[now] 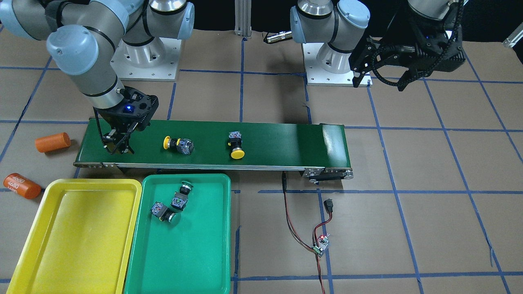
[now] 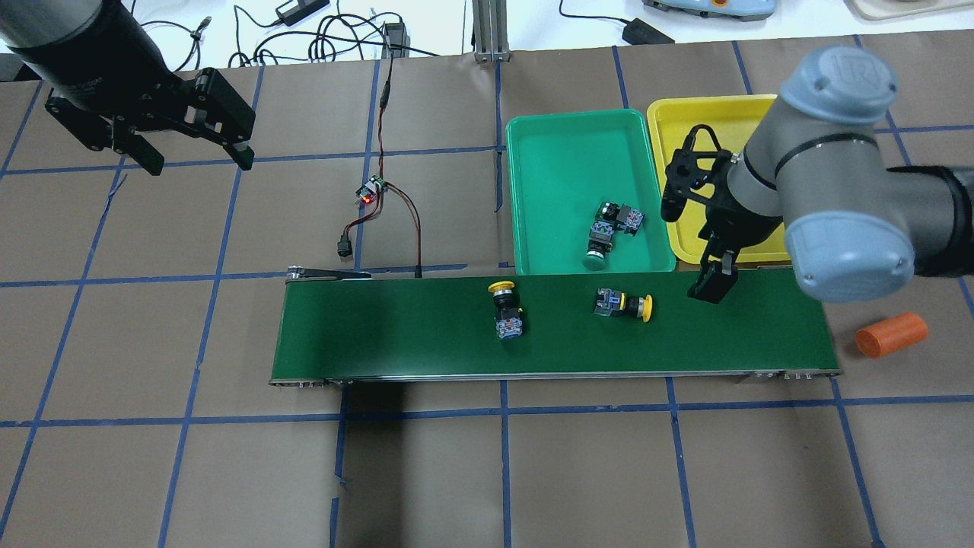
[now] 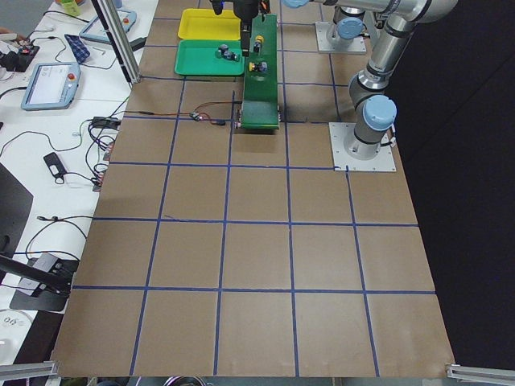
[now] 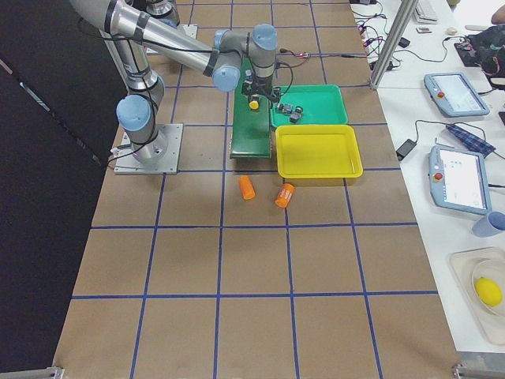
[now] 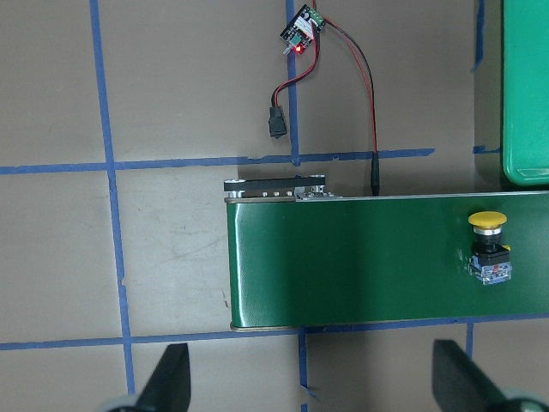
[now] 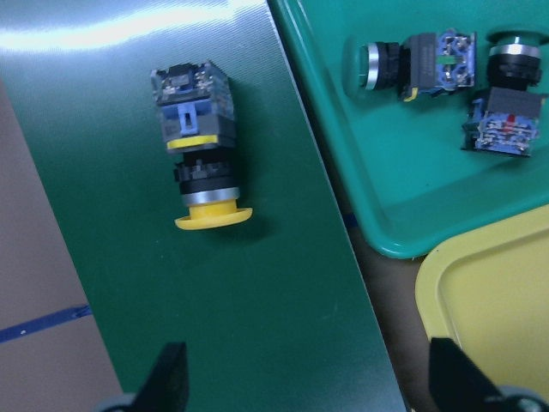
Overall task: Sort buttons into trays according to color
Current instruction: 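Return the right gripper to the belt and grasp the next green button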
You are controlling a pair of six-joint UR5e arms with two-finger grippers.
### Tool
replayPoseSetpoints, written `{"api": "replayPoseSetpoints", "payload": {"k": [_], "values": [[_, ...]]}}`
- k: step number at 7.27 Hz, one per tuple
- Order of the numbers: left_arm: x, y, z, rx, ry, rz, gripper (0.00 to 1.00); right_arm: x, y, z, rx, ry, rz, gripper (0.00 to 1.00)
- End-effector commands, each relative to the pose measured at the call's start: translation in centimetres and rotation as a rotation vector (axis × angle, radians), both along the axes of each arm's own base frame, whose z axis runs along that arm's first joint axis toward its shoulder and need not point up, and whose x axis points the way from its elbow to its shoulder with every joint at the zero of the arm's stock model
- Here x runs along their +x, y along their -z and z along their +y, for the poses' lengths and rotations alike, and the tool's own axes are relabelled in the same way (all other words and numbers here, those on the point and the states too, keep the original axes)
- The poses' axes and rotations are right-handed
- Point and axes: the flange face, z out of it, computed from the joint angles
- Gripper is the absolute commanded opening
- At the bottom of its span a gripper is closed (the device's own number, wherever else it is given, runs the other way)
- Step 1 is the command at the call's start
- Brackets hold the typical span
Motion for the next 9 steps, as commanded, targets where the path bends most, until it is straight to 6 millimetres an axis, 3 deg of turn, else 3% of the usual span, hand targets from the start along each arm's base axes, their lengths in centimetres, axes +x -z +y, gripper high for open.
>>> {"api": "replayPoseSetpoints", "payload": {"k": [1, 4, 7, 8, 9], "values": [[0.1, -0.1, 0.0, -0.001, -0.001, 0.002, 1.0, 0.5, 3.0, 3.4, -0.08, -0.038, 0.001, 1.0], [0.0, -0.1, 0.0, -0.003, 0.0, 0.001, 1.0, 2.8, 3.4, 4.1, -0.065, -0.011, -0.012, 1.0], [0.0, -0.1, 0.1, -0.003, 0.0, 0.001, 1.0, 2.8, 5.3, 3.0, -0.032, -0.013, -0.015, 1.0], [0.0, -0.1, 0.0, -0.003, -0.001, 0.003, 1.0, 2.8, 5.4, 2.4, -0.073, -0.011, -0.013, 0.9], [0.0, -0.1, 0.0, -0.003, 0.0, 0.003, 1.0, 2.7, 5.7, 2.1, -0.08, -0.008, -0.007, 0.48]]}}
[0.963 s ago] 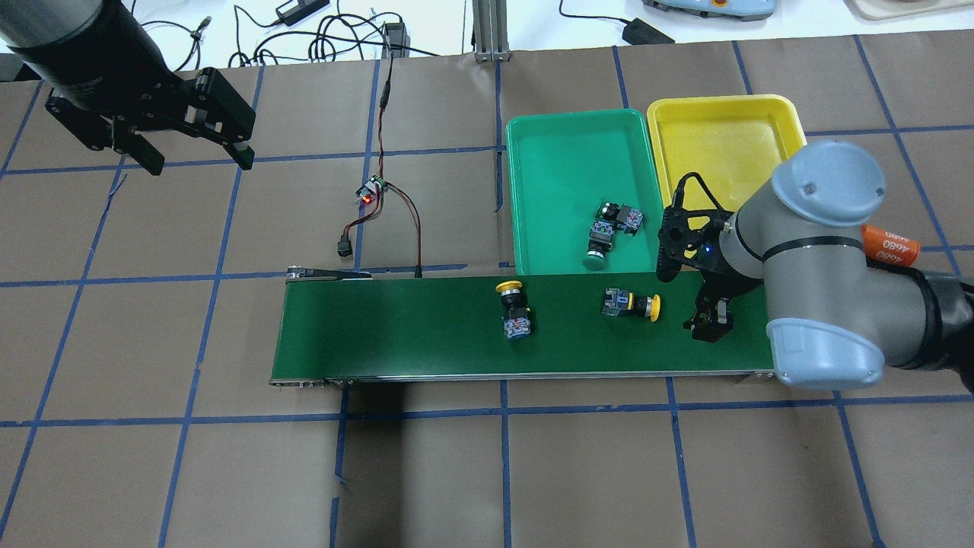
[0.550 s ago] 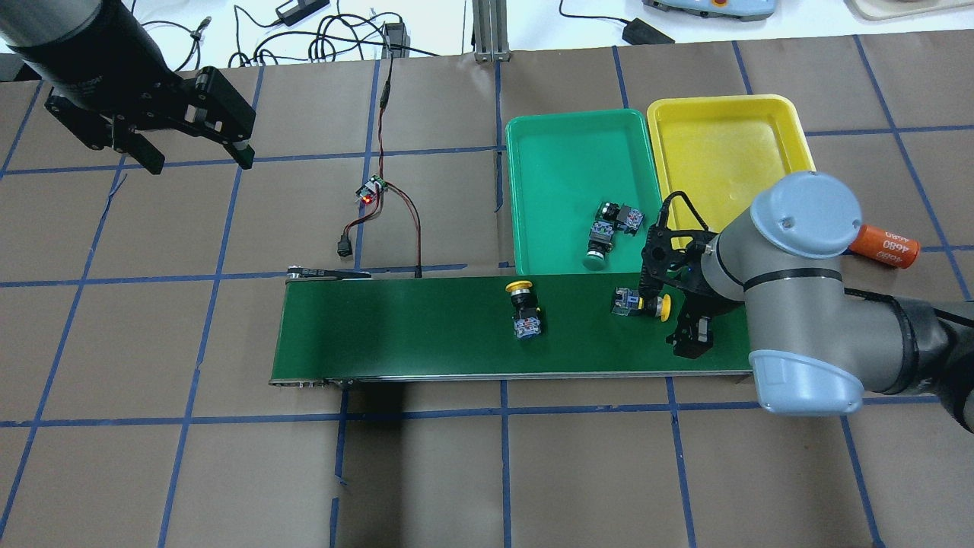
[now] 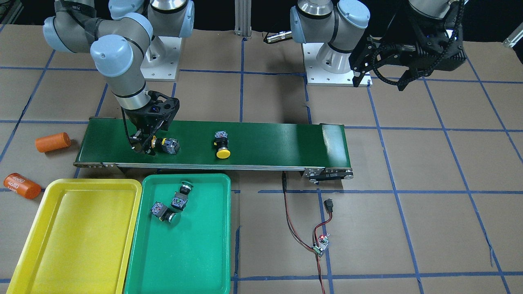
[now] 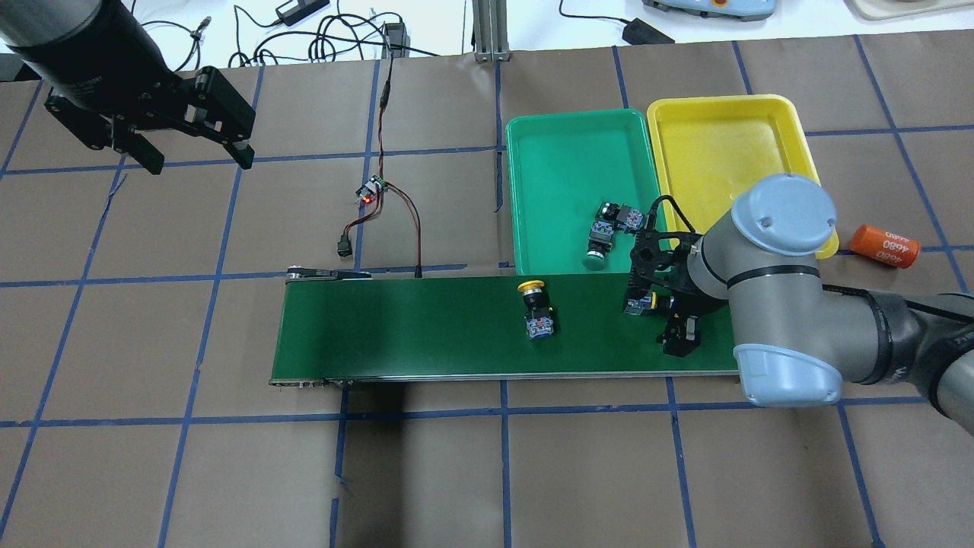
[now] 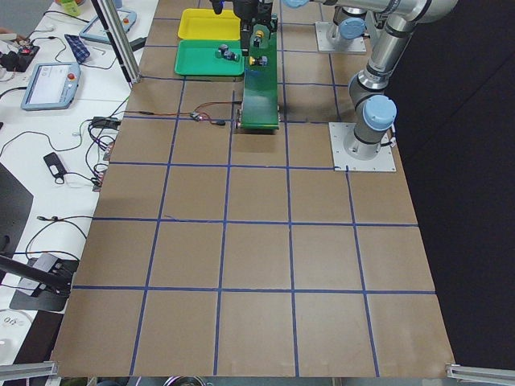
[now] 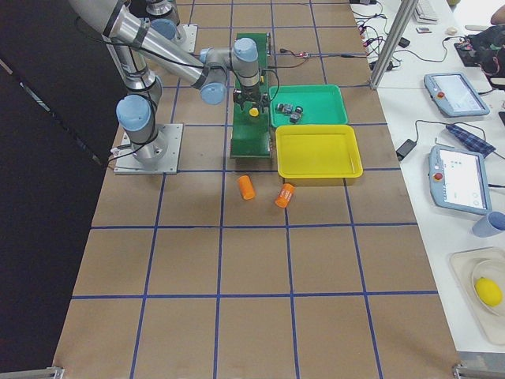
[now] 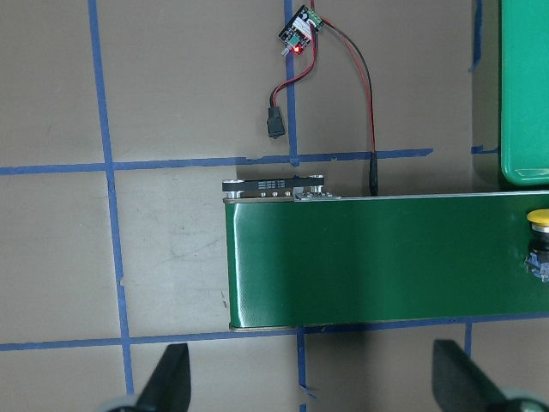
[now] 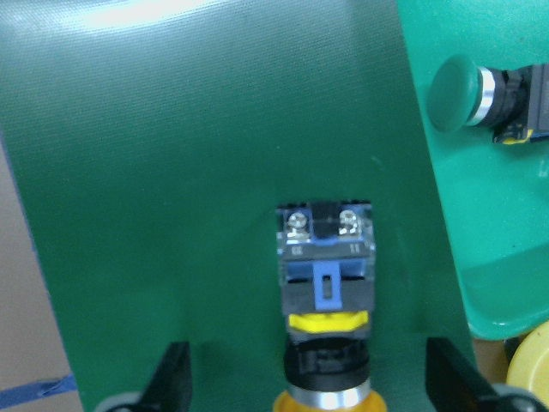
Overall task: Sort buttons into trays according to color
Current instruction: 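Return the right gripper to the belt and grasp the next green button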
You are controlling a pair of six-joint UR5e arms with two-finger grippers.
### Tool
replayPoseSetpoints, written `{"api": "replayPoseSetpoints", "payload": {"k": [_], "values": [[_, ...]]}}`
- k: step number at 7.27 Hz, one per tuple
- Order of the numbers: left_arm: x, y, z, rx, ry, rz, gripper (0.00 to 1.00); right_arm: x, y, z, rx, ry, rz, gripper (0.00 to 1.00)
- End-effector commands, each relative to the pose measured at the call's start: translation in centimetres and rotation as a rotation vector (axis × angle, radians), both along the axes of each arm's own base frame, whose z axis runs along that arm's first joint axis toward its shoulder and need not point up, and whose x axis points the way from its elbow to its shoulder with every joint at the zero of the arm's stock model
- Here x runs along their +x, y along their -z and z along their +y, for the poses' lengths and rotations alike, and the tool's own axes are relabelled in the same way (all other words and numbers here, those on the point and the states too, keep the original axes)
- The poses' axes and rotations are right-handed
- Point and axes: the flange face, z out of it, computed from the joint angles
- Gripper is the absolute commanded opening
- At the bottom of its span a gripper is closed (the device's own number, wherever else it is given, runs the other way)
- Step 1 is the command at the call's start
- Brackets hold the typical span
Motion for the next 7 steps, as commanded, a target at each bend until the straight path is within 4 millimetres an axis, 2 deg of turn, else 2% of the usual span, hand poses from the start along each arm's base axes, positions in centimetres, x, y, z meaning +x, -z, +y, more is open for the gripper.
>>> {"api": "replayPoseSetpoints", "payload": {"k": [1, 2, 3, 4, 5, 6, 7], "values": [[0.0, 0.0, 0.0, 0.0, -0.002, 0.001, 1.0, -0.1, 0.0, -0.7, -0.039, 0.005, 0.01, 0.27], [0.0, 0.0, 0.0, 0.0, 0.001, 0.001, 1.0, -0.1, -0.4, -0.8, -0.053, 0.006, 0.014, 0.17], [0.0, 0.1, 0.0, 0.002, 0.001, 0.001, 1.0, -0.4, -1.0, -1.6, -0.064, 0.007, 0.033, 0.12], [0.0, 0.1, 0.0, 0.002, 0.001, 0.001, 1.0, -0.5, -2.5, -2.9, -0.087, 0.006, 0.043, 0.1], [0.0, 0.0, 0.0, 0.0, 0.001, -0.001, 1.0, -0.6, -3.2, -4.6, -0.097, -0.002, 0.046, 0.05], [0.0, 0.1, 0.0, 0.002, 0.001, 0.001, 1.0, -0.9, -3.6, -7.4, -0.112, -0.001, 0.049, 0.04], [0.0, 0.1, 0.0, 0.002, -0.001, 0.001, 1.0, -1.9, -3.4, -11.6, -0.12, 0.01, 0.051, 0.05]]}}
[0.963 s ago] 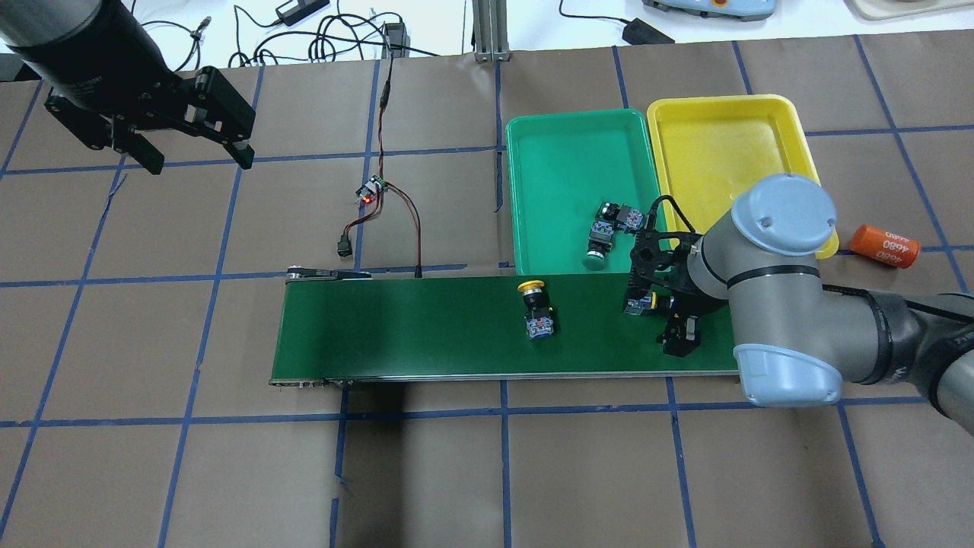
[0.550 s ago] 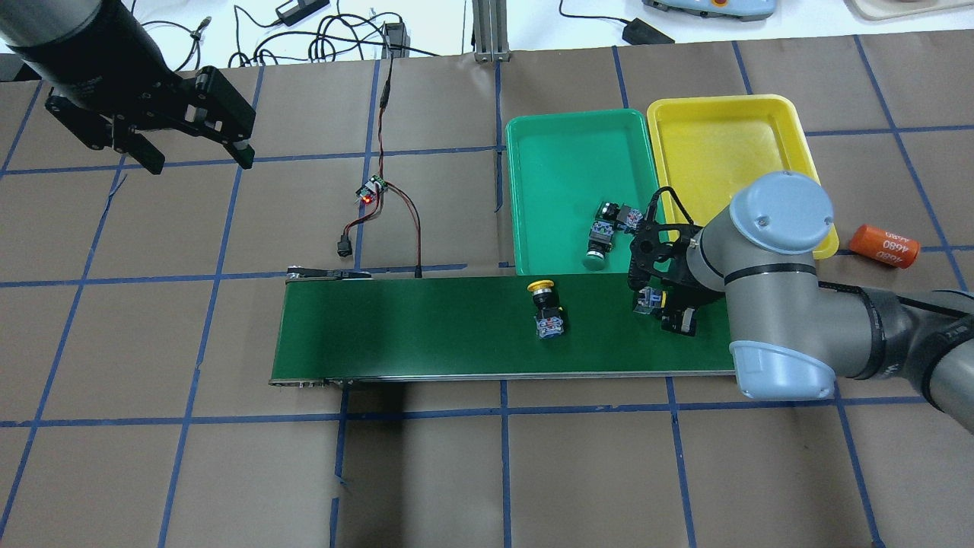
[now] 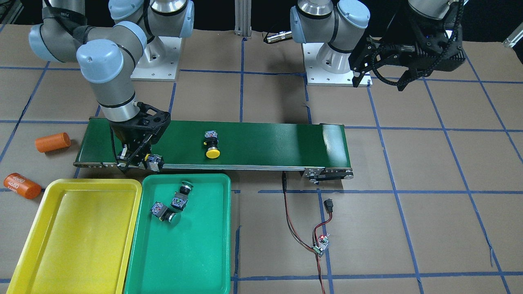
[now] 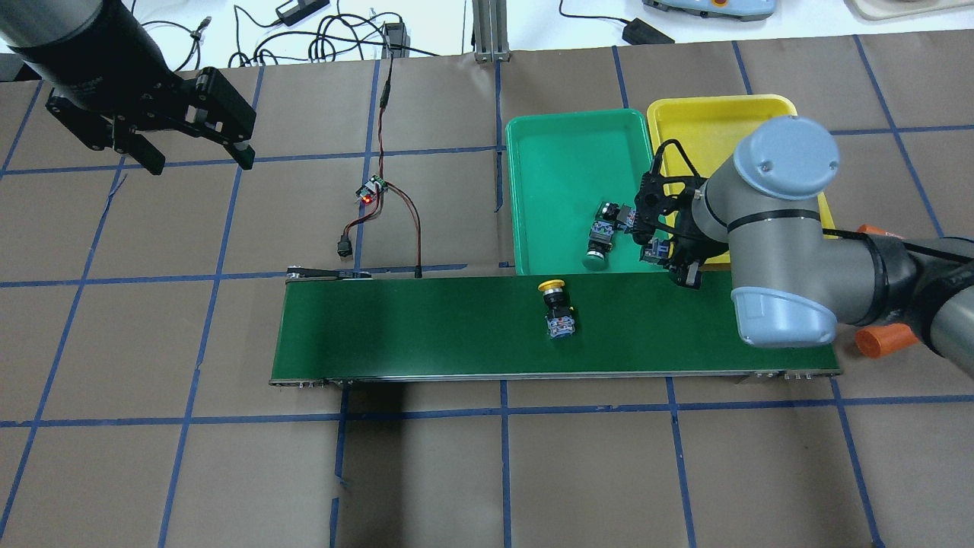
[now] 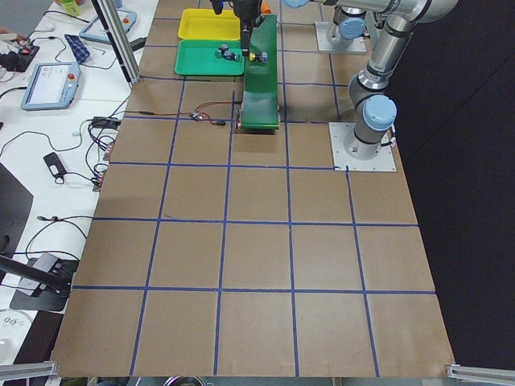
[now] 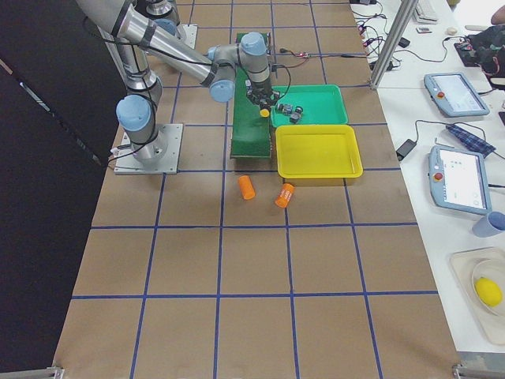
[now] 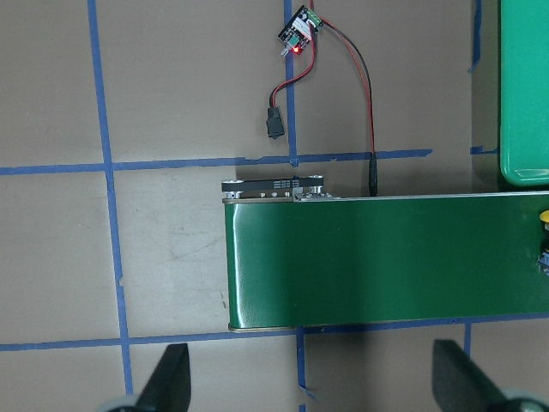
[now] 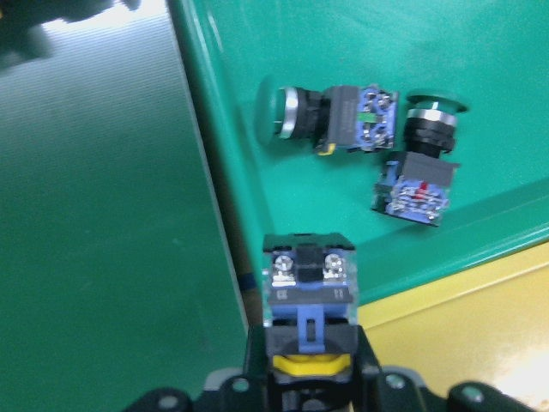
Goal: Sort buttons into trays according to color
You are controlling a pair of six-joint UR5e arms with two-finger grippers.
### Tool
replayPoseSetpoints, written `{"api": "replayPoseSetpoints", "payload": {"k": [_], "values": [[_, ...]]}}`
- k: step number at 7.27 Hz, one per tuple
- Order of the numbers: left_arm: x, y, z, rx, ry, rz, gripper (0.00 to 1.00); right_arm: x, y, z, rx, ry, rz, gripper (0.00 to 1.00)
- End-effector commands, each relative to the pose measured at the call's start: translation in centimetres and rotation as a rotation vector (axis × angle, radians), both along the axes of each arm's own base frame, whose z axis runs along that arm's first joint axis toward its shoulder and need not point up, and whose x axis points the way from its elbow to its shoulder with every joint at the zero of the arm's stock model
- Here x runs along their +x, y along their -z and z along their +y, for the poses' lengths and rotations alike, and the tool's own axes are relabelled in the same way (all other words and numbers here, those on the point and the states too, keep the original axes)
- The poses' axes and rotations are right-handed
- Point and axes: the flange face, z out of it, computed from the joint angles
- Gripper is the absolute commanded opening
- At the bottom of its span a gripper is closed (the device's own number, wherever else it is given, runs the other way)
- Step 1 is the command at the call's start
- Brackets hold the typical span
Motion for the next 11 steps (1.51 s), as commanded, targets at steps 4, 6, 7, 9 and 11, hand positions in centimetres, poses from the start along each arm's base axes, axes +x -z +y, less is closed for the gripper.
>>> {"api": "replayPoseSetpoints", "payload": {"k": [4, 6, 7, 9, 11], "values": [[0.1, 0.0, 0.0, 0.0, -0.003, 0.0, 1.0, -15.0, 5.9, -12.7, 0.054, 0.018, -0.044, 0.2], [0.0, 0.0, 0.0, 0.0, -0.001, 0.0, 1.0, -15.3, 6.0, -12.4, 0.063, 0.032, -0.038, 1.0], [0.0, 0.0, 0.0, 0.0, -0.001, 0.0, 1.0, -14.9, 5.6, -12.1, 0.063, 0.04, -0.039, 1.0], [0.1, 0.0, 0.0, 0.0, -0.003, 0.0, 1.0, -12.8, 1.9, -9.7, 0.144, 0.179, -0.089, 1.0], [0.1, 0.0, 0.0, 0.0, -0.003, 0.0, 1.0, -6.0, -2.3, -5.4, 0.233, 0.402, -0.111, 1.0]]}}
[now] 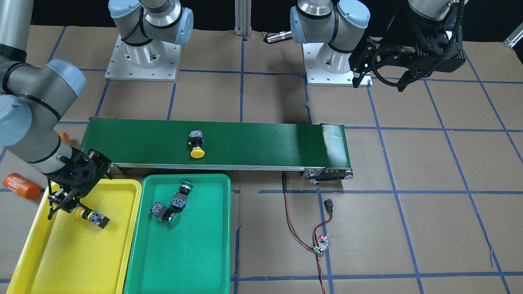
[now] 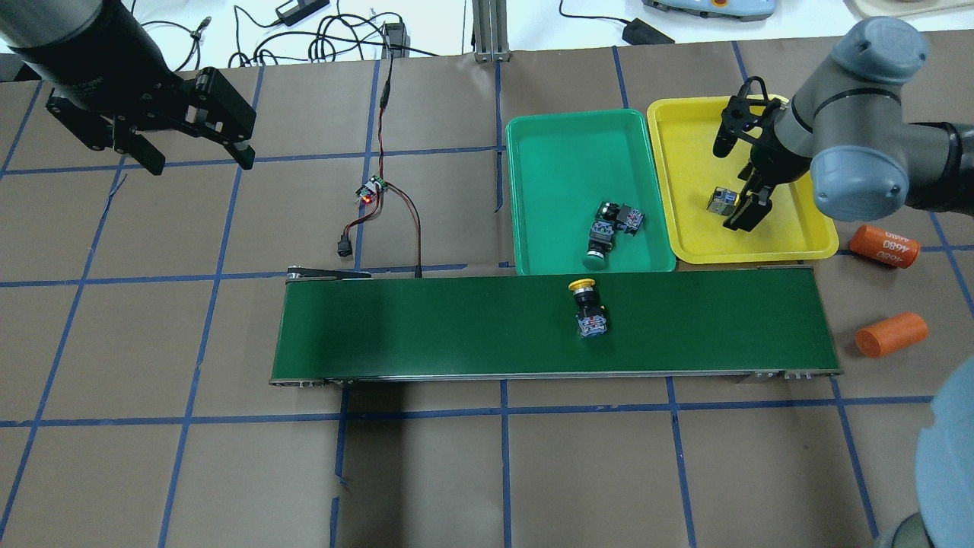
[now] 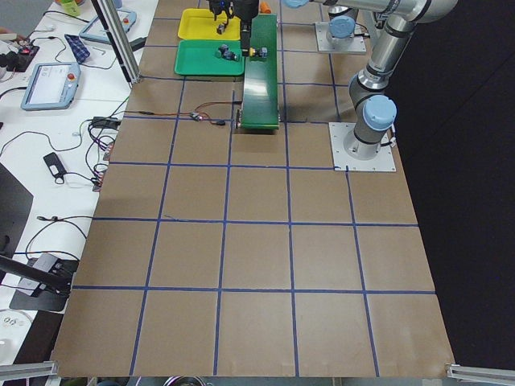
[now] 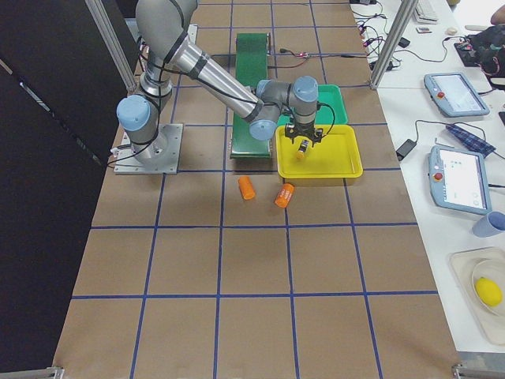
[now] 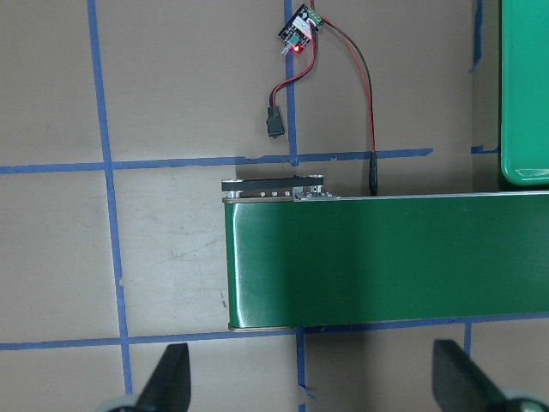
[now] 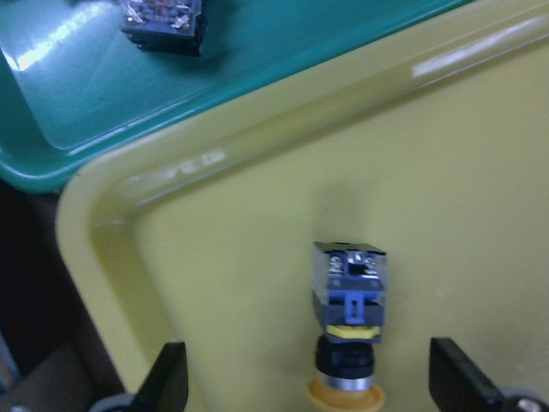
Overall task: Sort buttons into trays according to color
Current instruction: 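Move the right gripper to the belt end and grasp a yellow-capped button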
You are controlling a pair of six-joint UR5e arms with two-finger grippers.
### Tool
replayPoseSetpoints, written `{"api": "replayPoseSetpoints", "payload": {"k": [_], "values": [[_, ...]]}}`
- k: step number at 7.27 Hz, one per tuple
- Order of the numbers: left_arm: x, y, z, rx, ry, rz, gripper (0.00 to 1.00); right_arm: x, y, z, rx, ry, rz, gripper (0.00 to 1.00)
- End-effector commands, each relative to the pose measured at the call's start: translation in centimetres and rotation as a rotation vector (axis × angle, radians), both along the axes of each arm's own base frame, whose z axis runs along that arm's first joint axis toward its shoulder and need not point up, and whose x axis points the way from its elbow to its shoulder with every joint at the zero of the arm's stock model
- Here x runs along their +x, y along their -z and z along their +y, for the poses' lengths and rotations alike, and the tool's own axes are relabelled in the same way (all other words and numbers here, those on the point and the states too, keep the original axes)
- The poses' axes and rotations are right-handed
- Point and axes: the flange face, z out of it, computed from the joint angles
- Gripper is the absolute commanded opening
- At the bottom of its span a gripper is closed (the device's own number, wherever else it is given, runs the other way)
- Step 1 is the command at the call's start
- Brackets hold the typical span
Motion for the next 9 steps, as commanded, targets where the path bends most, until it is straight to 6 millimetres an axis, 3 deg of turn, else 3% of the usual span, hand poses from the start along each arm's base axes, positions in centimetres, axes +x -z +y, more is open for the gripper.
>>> {"api": "replayPoseSetpoints", "payload": {"k": [1, 3, 4, 5, 6, 7, 9], "values": [[0.0, 0.0, 0.0, 0.0, -0.001, 0.0, 1.0, 6.0, -3.5, 5.7, 0.089, 0.27, -0.008, 1.0], [0.0, 0.0, 0.0, 0.0, -0.001, 0.0, 1.0, 7.3, -3.1, 11.5, 0.132, 0.545, -0.015, 1.0], [0.0, 0.0, 0.0, 0.0, -0.001, 0.0, 1.0, 8.2, -2.4, 13.3, 0.152, 0.581, -0.019, 1.0], [0.0, 0.0, 0.0, 0.0, -0.001, 0.0, 1.0, 9.3, -1.5, 14.3, 0.173, 0.657, -0.012, 1.0], [0.0, -0.1, 0.1, -0.001, -0.001, 0.0, 1.0, 12.1, -1.1, 15.2, 0.193, 0.77, 0.009, 1.0], [0.0, 0.0, 0.0, 0.0, -0.001, 0.0, 1.0, 14.9, -0.8, 16.1, 0.199, 0.776, 0.017, 1.0], [0.0, -0.1, 0.1, -0.001, 0.001, 0.0, 1.0, 15.4, 0.9, 14.1, 0.154, 0.795, -0.003, 1.0]]}}
